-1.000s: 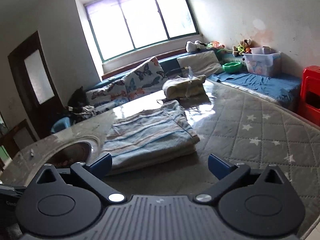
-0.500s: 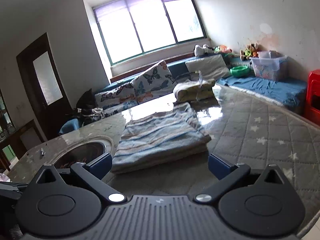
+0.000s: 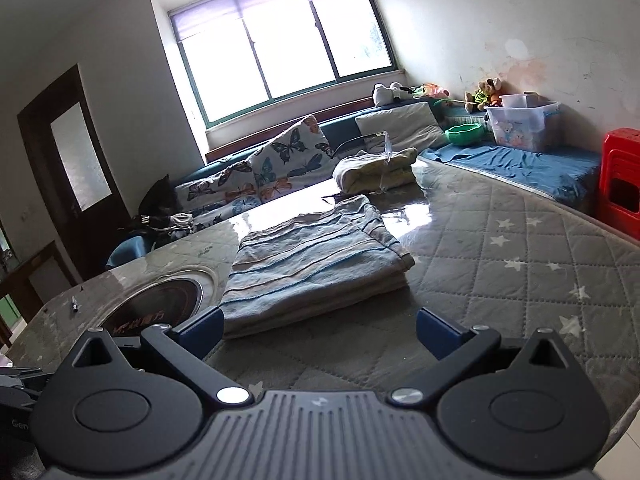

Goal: Fold clothes

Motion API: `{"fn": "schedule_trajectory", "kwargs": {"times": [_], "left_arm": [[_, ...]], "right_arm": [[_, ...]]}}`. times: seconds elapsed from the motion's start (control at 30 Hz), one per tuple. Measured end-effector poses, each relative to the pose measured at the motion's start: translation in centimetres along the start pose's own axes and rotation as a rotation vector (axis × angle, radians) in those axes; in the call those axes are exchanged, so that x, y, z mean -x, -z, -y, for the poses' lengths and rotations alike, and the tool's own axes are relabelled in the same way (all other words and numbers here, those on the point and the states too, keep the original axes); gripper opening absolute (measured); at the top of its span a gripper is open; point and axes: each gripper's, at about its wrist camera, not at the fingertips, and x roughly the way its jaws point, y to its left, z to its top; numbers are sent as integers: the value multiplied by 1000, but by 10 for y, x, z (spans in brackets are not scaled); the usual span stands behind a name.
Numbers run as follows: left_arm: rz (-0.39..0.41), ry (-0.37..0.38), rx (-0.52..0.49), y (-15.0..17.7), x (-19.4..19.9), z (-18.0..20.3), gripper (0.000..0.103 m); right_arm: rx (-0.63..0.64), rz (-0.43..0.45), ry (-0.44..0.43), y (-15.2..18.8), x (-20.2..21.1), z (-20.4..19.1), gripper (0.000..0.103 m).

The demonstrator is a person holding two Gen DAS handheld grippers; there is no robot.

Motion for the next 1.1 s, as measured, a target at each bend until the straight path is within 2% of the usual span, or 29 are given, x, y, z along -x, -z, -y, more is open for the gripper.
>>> {"fn": "schedule_trajectory", "kwargs": {"times": [1.1], "left_arm": [[-65, -23, -32, -5, -13, 5, 103]], "right_arm": [[33, -101, 17, 4, -28, -1, 103]]}}
